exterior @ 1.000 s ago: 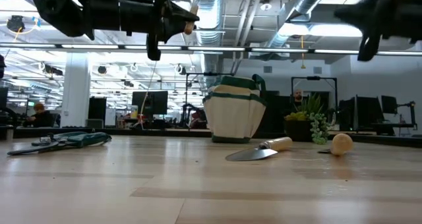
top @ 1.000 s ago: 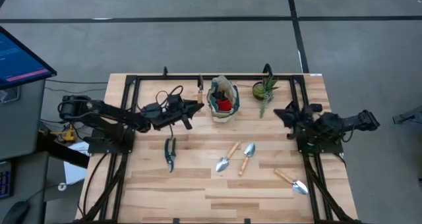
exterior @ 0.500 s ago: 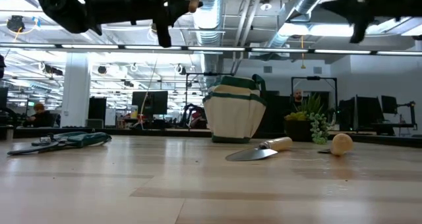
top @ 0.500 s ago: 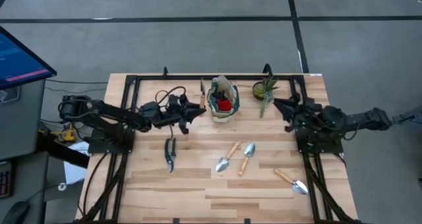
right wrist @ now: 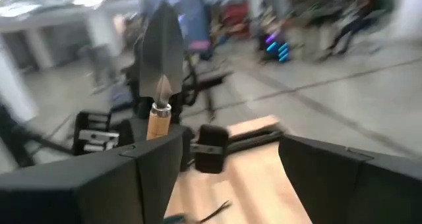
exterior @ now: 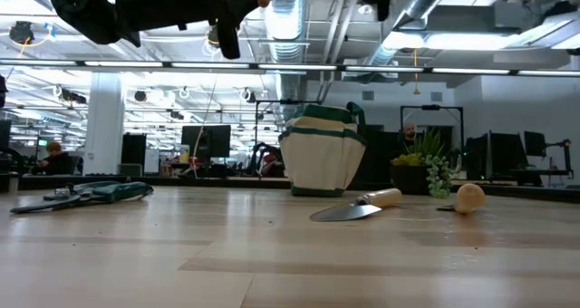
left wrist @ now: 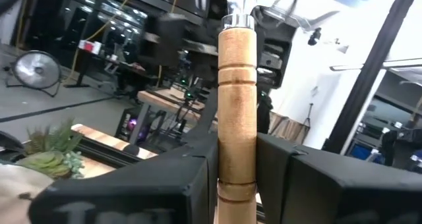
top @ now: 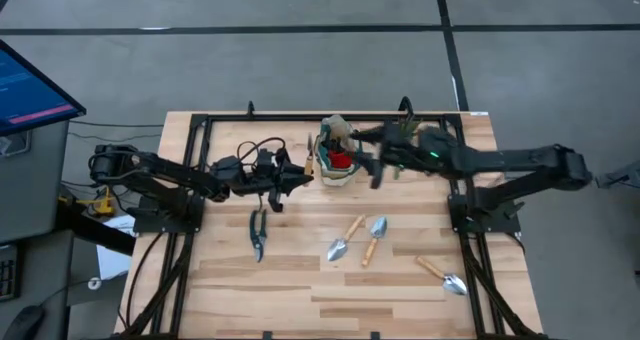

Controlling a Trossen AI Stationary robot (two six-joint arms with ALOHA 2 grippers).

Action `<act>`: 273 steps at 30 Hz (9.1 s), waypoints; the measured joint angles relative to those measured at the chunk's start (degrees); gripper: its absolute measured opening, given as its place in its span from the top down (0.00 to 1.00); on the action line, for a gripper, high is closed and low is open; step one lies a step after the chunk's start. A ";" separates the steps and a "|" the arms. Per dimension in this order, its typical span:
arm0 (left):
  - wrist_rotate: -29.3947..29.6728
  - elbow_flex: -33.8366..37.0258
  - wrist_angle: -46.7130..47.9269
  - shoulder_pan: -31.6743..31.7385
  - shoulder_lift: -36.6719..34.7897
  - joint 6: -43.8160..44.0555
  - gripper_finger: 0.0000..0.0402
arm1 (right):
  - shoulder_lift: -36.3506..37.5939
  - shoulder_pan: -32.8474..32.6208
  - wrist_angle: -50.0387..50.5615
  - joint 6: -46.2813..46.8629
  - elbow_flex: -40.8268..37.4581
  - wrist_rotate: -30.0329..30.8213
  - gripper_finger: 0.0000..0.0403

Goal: Pick & Place Garden tools in Gardening bag
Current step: Put the brown trowel into the brown gardening bag

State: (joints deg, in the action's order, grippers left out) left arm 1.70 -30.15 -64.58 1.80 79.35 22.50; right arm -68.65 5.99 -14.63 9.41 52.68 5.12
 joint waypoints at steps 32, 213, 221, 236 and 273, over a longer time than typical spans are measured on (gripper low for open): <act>-4.35 0.00 -2.25 0.87 -0.02 -2.80 0.88 | -16.97 5.99 0.32 -0.38 17.01 -35.27 0.41; 18.32 4.61 39.26 11.65 -21.51 4.31 1.00 | -34.22 -1.10 32.37 -27.94 23.78 -18.94 0.85; 7.43 4.63 39.56 11.53 -26.59 1.90 0.98 | -29.62 1.35 32.41 -26.28 26.45 -18.64 0.85; -1.60 3.69 24.72 6.00 -23.28 -11.98 0.53 | -26.24 4.65 29.58 -24.34 26.47 -18.69 0.85; 0.52 -4.43 22.55 5.99 -10.00 -16.07 0.62 | -26.44 4.20 25.11 -22.60 26.40 -18.73 0.85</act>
State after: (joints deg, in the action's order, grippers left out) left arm 2.22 -34.58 -42.04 7.79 69.36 6.43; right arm -95.09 10.20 10.48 -13.19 79.09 -13.62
